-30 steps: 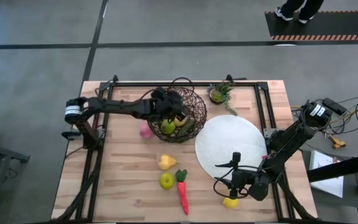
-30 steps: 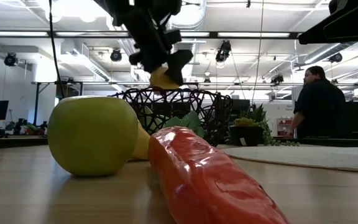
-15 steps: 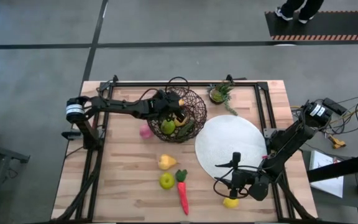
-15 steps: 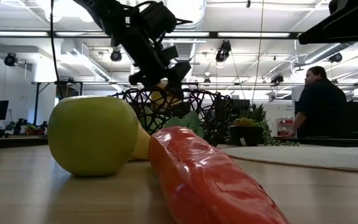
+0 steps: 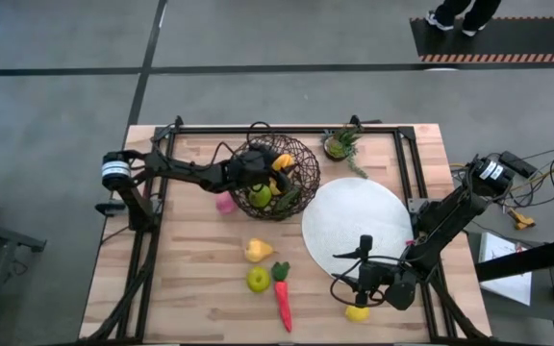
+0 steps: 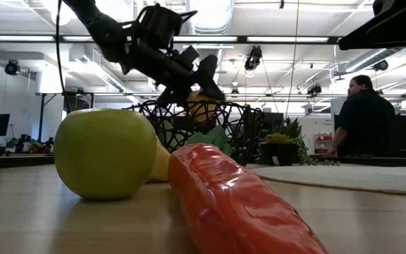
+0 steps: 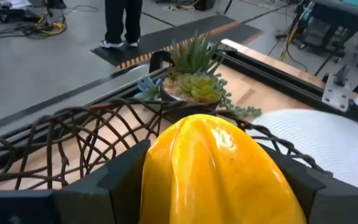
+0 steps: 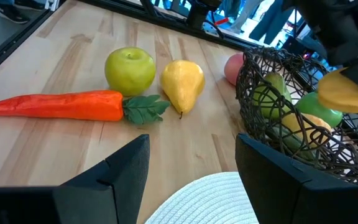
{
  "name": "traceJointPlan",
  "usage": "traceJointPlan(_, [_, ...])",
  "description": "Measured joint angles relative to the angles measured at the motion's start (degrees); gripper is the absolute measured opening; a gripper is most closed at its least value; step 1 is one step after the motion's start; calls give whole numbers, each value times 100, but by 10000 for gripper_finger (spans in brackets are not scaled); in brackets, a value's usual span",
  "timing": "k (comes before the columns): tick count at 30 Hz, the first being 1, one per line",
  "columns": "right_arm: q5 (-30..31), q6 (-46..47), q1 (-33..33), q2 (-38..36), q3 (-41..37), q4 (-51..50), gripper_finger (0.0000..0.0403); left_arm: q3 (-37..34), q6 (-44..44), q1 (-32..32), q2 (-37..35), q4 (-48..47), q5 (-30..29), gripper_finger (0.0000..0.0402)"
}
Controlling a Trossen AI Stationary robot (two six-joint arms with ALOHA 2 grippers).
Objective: Build produce basket
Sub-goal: Put the starfruit into the wire basket
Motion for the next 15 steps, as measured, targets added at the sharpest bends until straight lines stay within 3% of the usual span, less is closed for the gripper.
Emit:
traceJointPlan(7, [0, 0, -1, 0, 0, 0, 224, -2, 0, 0, 0, -4, 166, 240])
traceJointPlan(15, [0, -2, -2, 0, 0, 0, 224, -2, 5, 24, 0, -7, 577, 309])
